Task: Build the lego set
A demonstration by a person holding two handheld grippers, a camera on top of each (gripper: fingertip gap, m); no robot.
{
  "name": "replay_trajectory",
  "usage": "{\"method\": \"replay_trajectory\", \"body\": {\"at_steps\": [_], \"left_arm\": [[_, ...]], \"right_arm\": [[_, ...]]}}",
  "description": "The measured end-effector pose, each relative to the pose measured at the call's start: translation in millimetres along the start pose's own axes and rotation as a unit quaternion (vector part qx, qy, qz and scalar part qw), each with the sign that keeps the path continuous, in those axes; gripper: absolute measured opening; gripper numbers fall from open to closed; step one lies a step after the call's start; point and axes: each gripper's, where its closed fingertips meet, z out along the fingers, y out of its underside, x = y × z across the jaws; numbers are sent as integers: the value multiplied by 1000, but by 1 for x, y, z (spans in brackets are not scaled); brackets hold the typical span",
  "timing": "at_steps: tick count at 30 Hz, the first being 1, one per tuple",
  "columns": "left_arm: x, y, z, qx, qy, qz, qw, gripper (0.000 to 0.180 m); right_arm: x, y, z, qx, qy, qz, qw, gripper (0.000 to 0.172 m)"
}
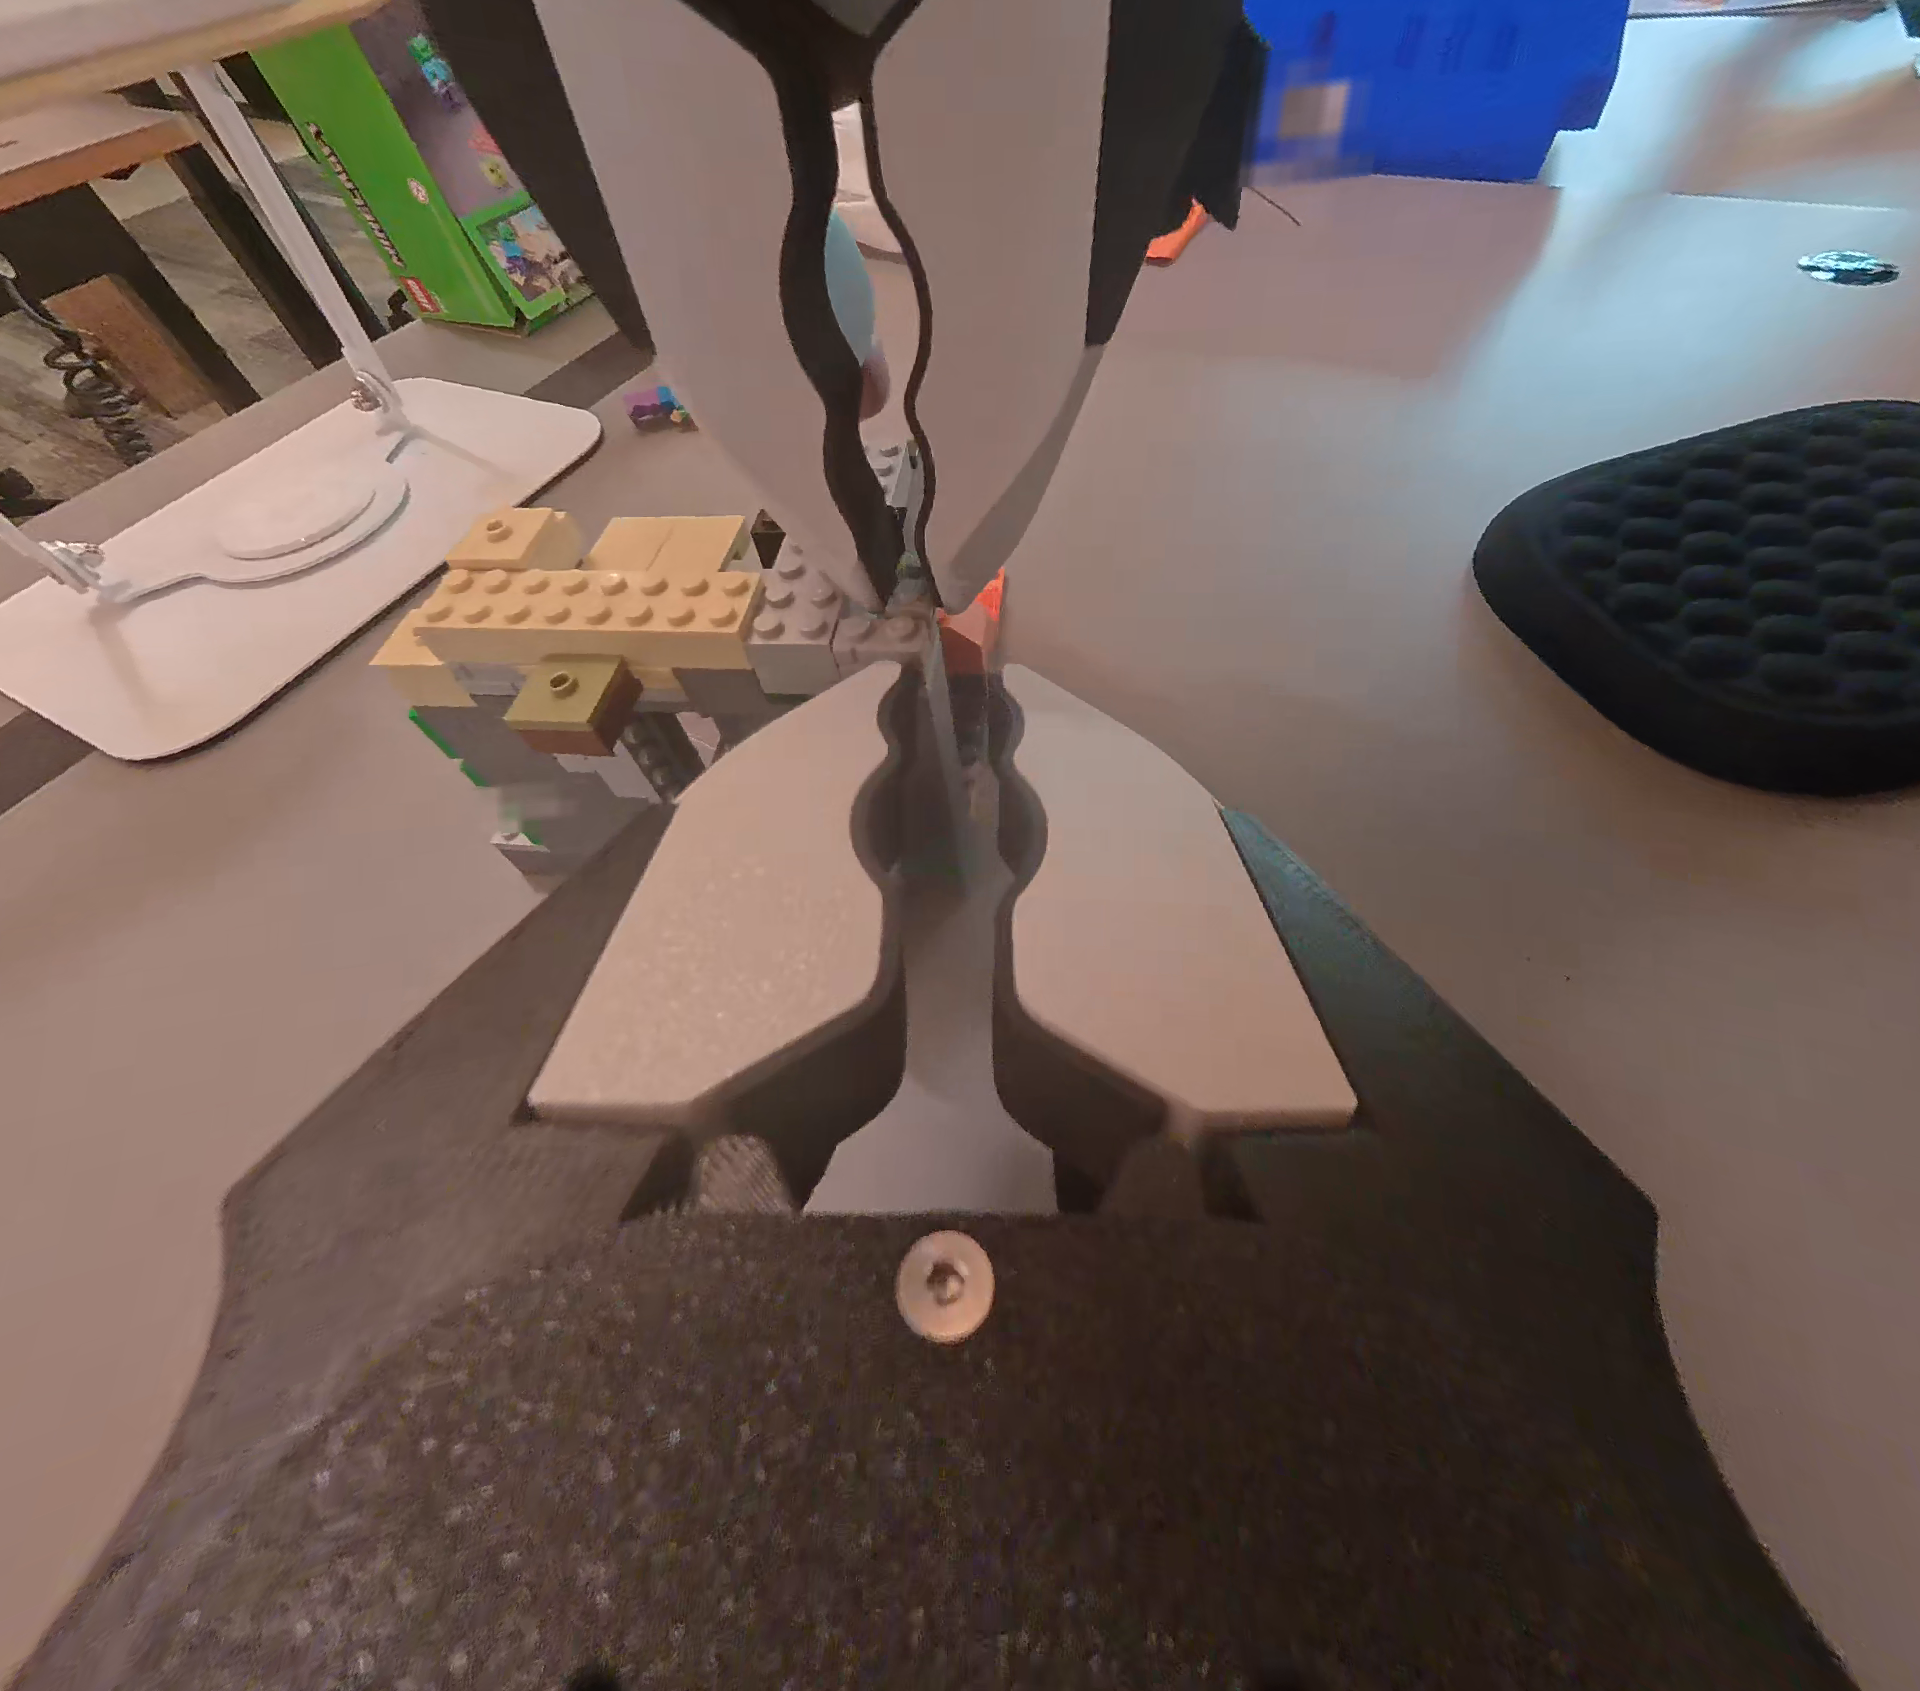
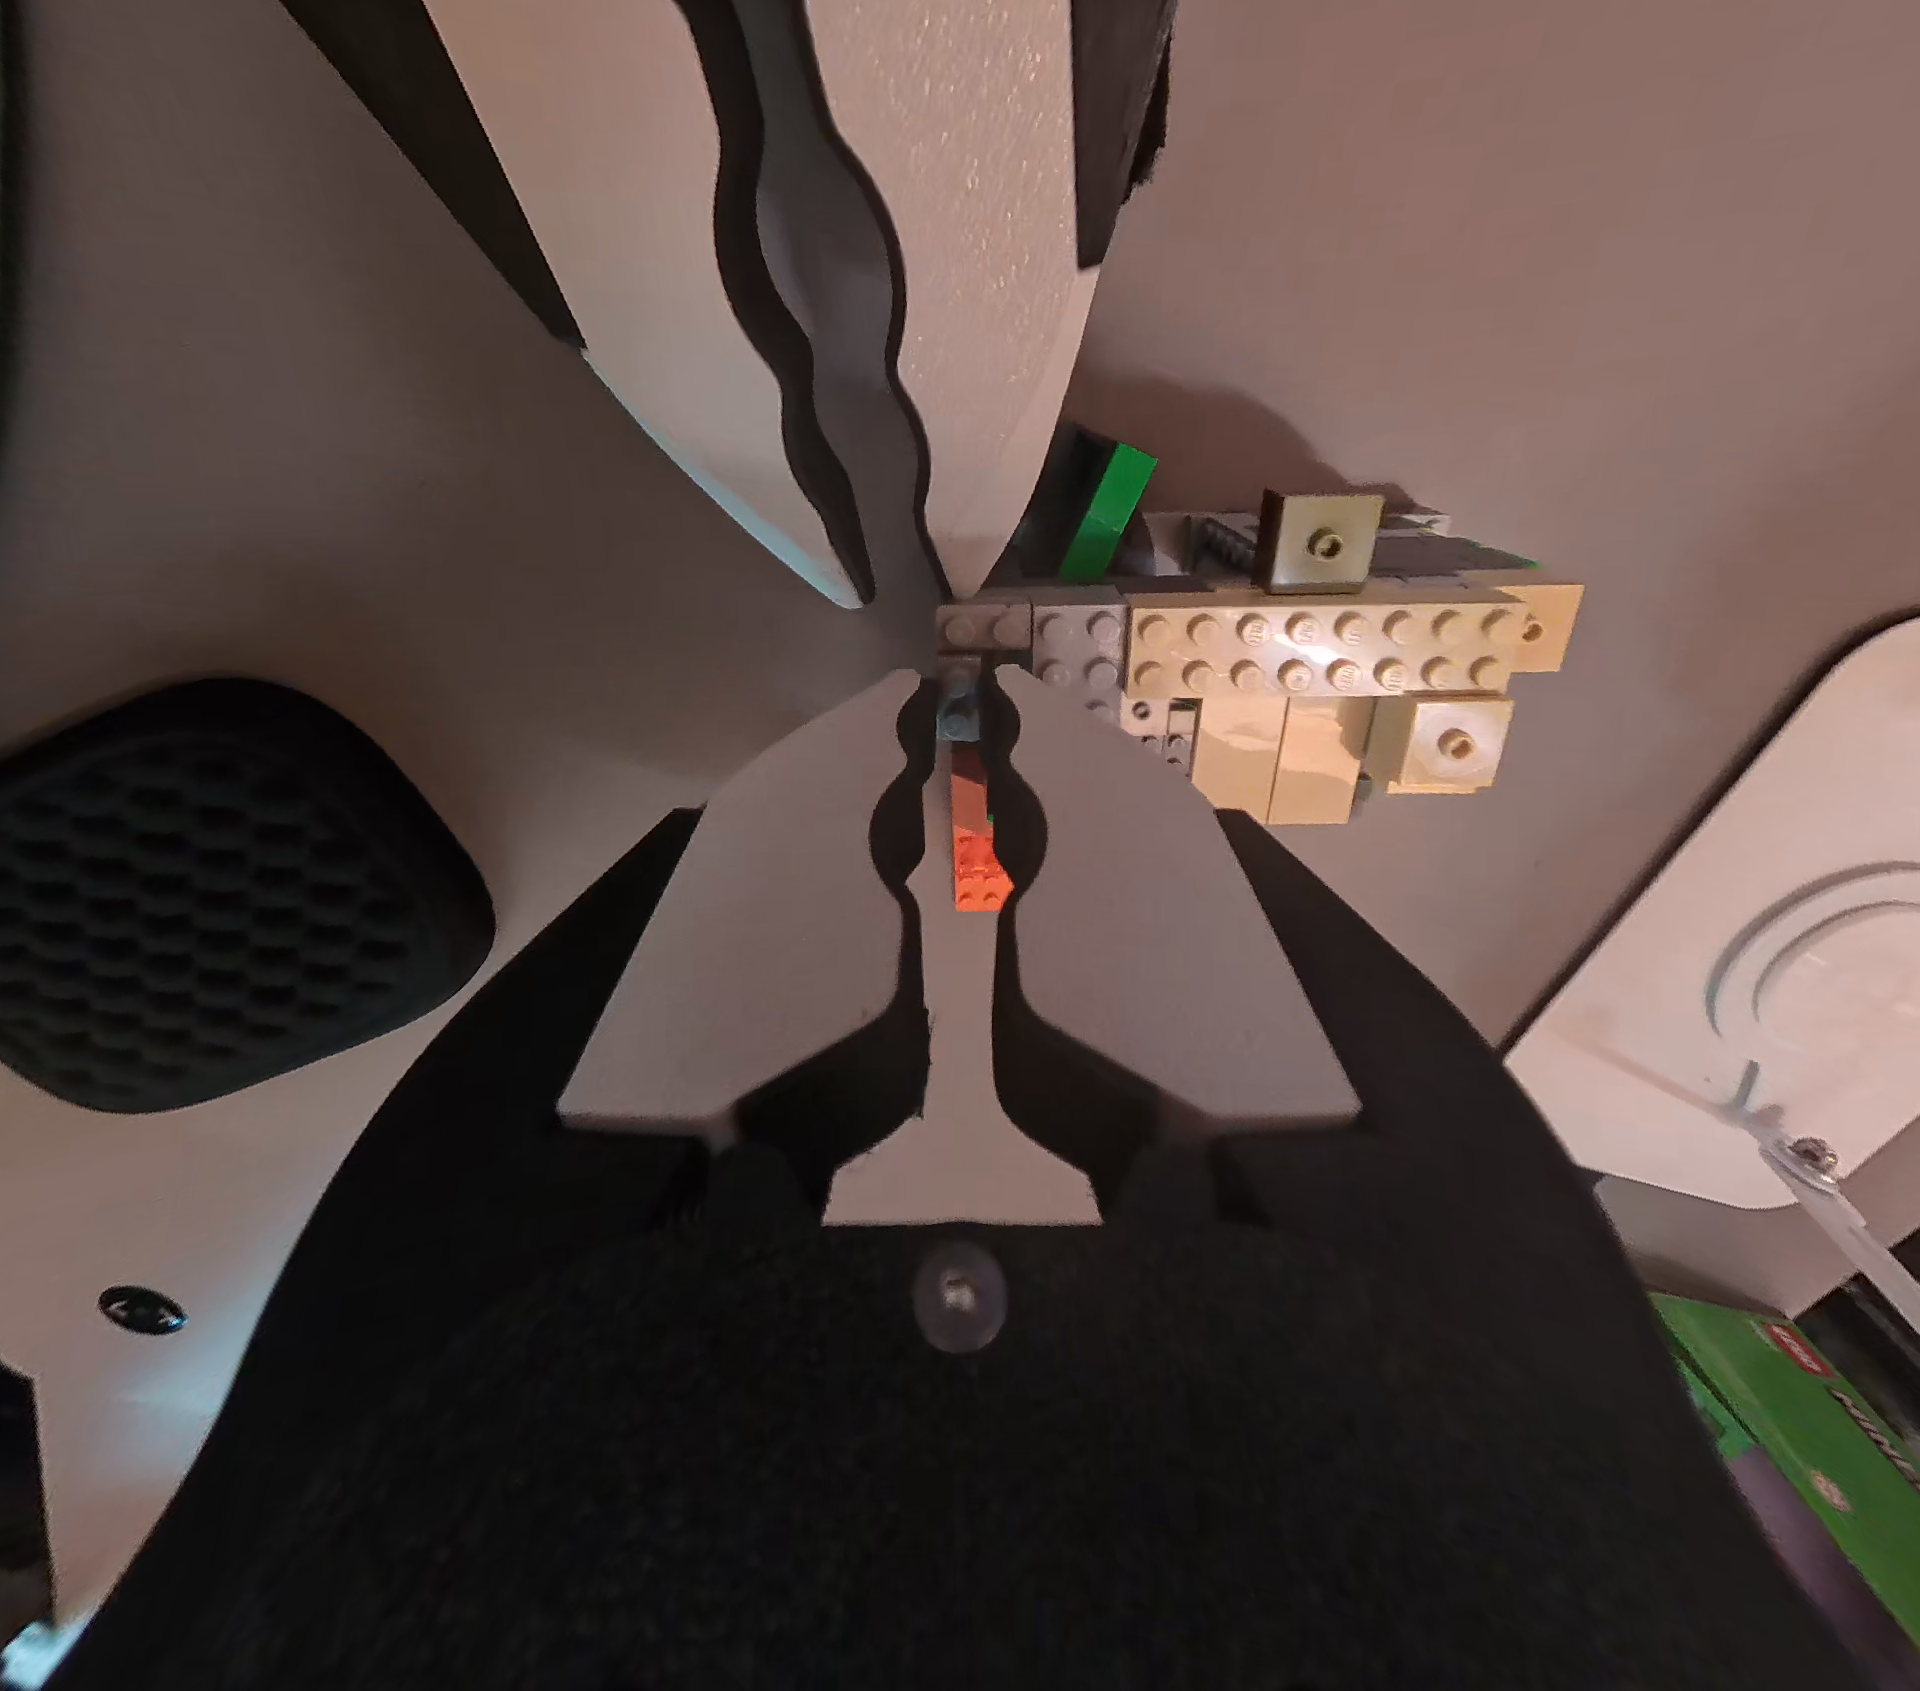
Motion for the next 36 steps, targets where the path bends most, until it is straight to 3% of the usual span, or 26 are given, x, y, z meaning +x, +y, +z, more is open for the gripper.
{"method": "replay_trajectory", "body": {"at_steps": [12,36], "left_arm": [[-1,0,0,-1,-7,6,1000,12],[-5,0,1,2,-9,-2,1000,10]], "right_arm": [[2,-1,0,0,25,-16,1000,8],[3,1,1,-52,-46,-39,997,7]]}}
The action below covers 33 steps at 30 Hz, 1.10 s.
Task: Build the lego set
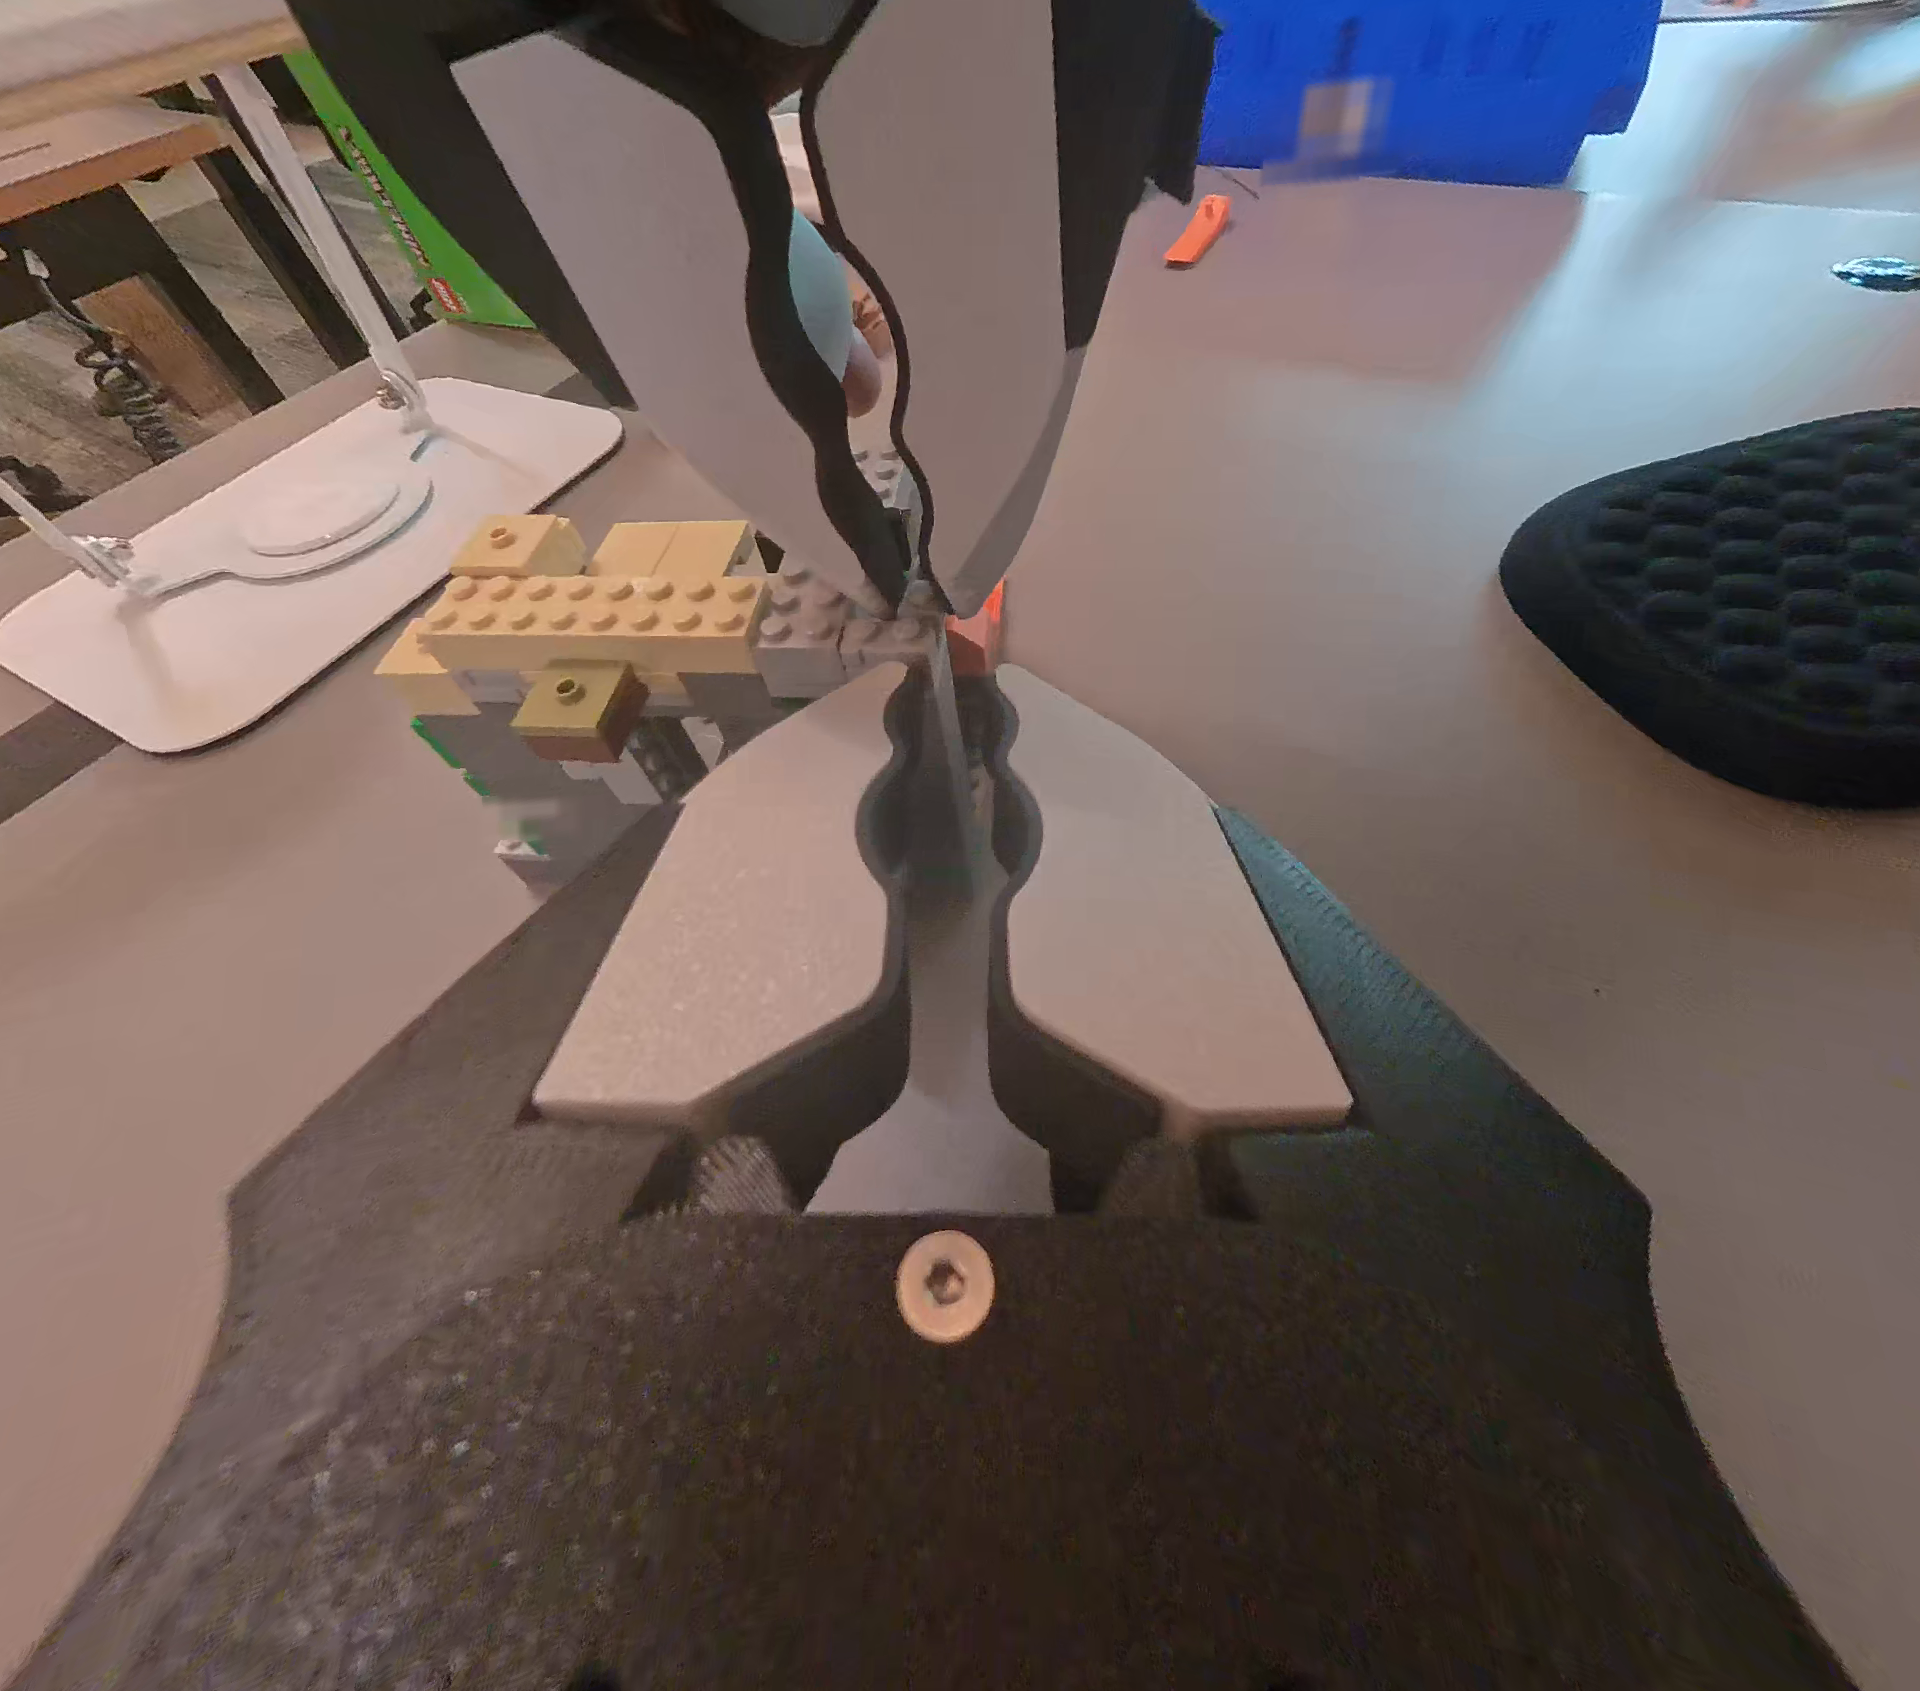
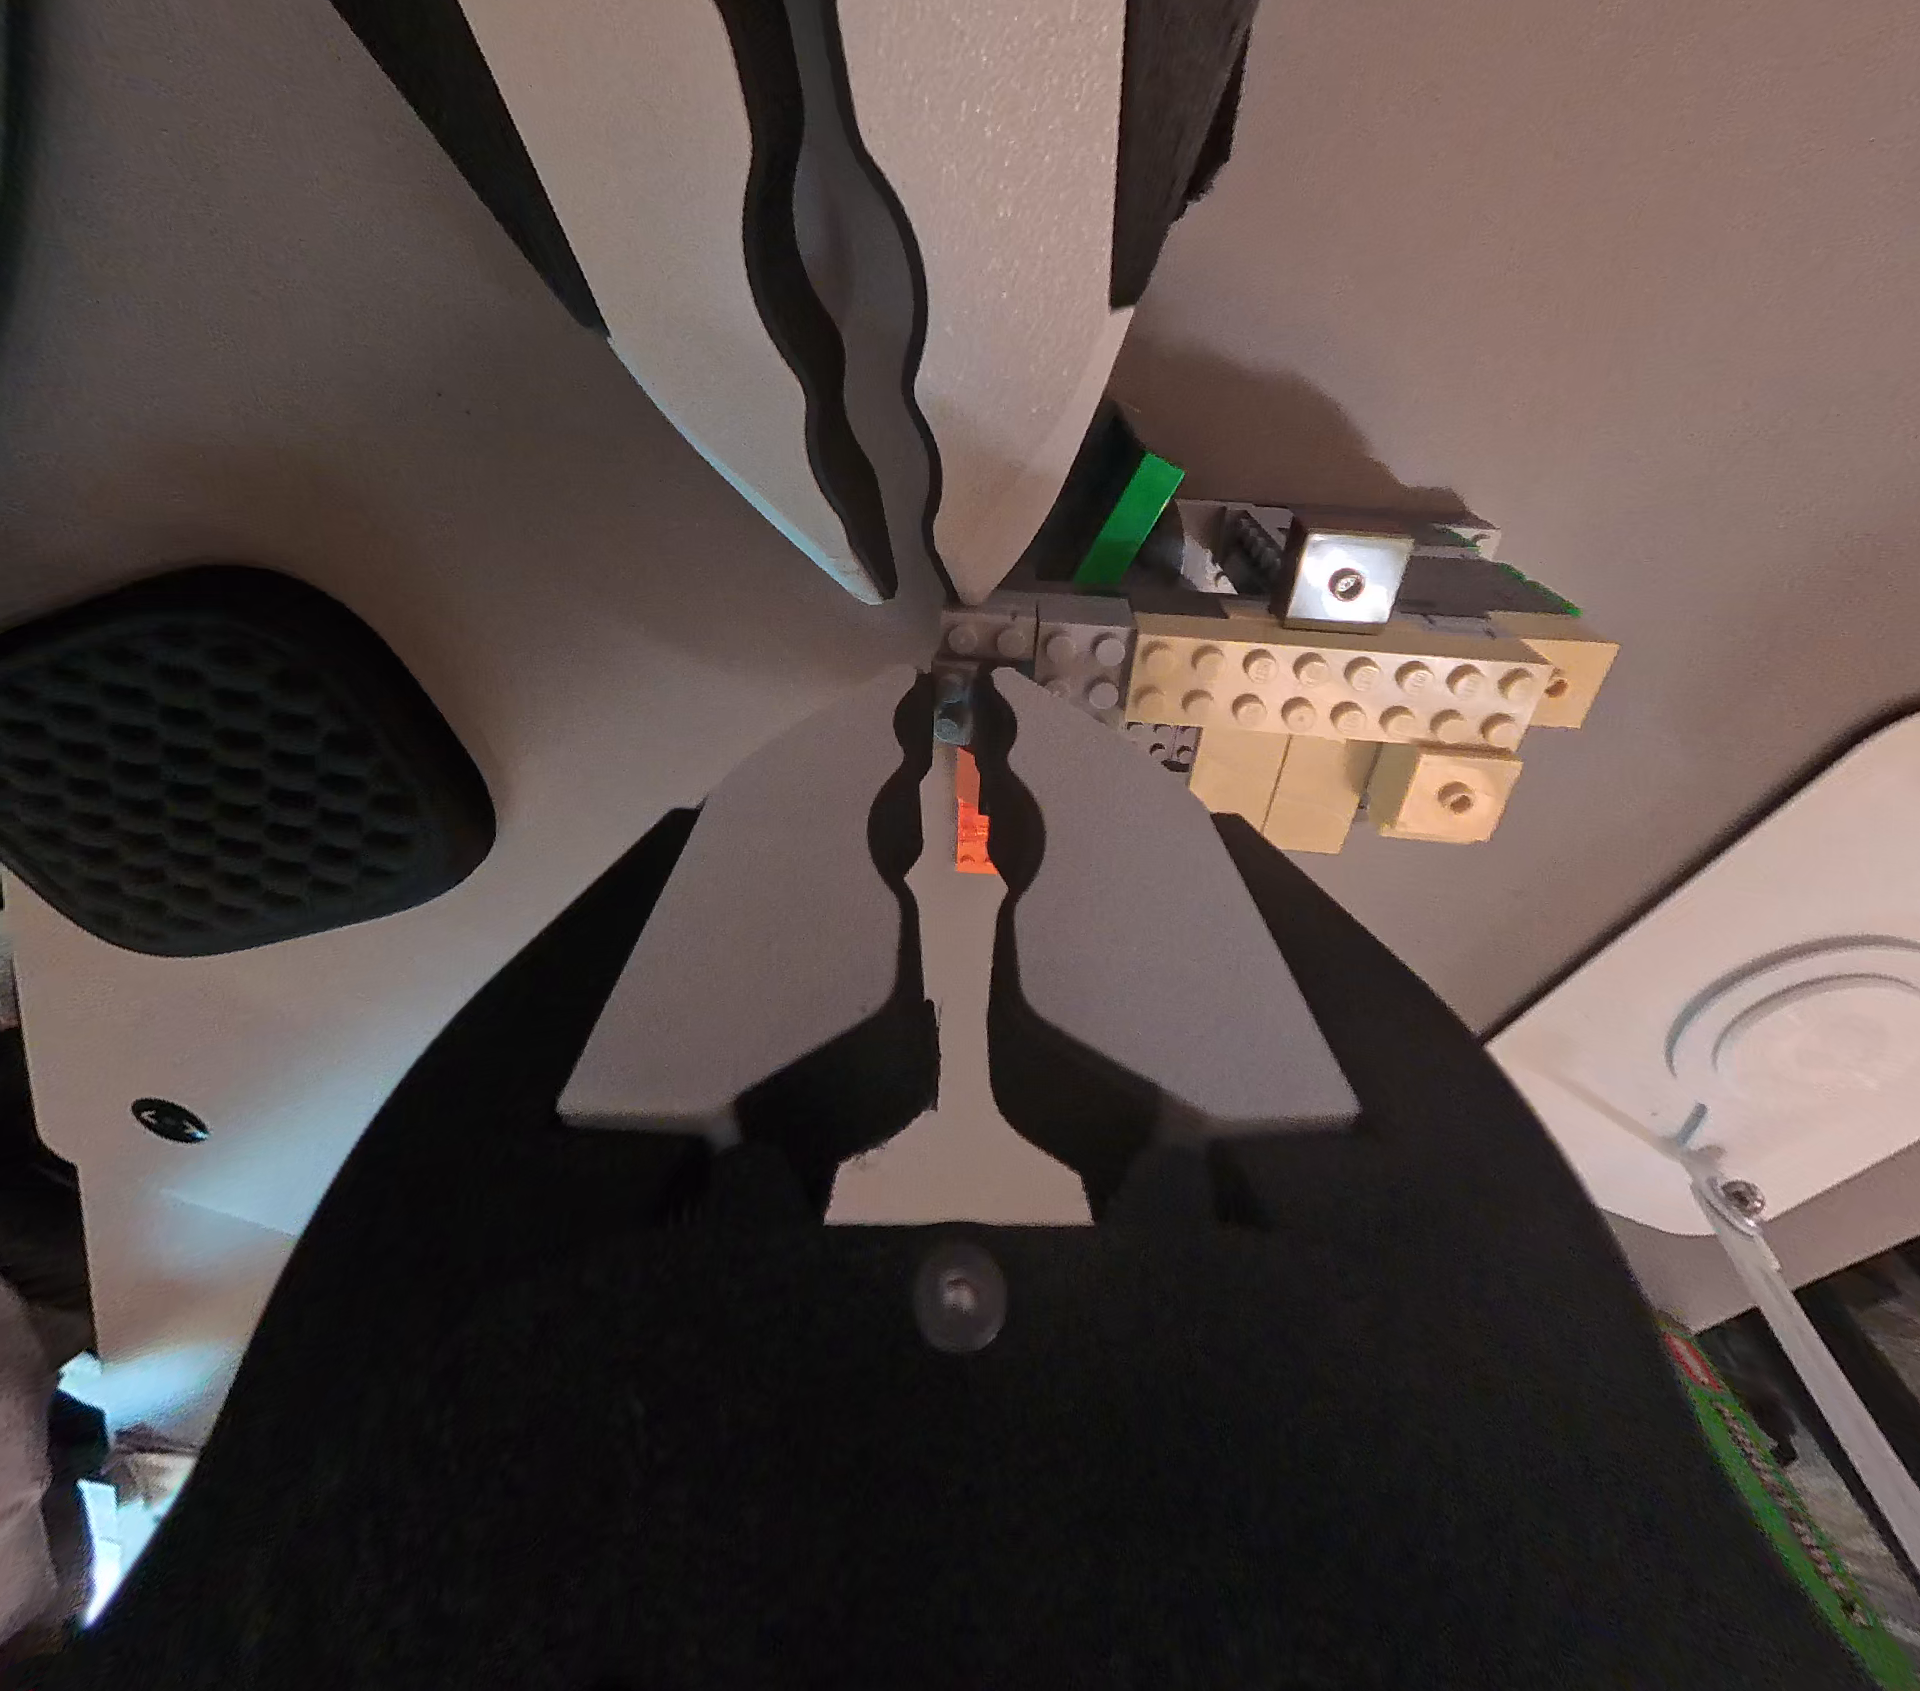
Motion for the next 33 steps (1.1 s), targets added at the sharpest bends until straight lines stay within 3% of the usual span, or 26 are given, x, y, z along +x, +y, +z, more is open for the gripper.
{"method": "replay_trajectory", "body": {"at_steps": [28,33], "left_arm": [[-4,2,0,-1,-10,5,1000,11],[-4,3,0,-2,-11,6,1000,11]], "right_arm": [[6,-2,-4,21,67,-31,997,9],[10,-2,-2,23,74,-30,997,0]]}}
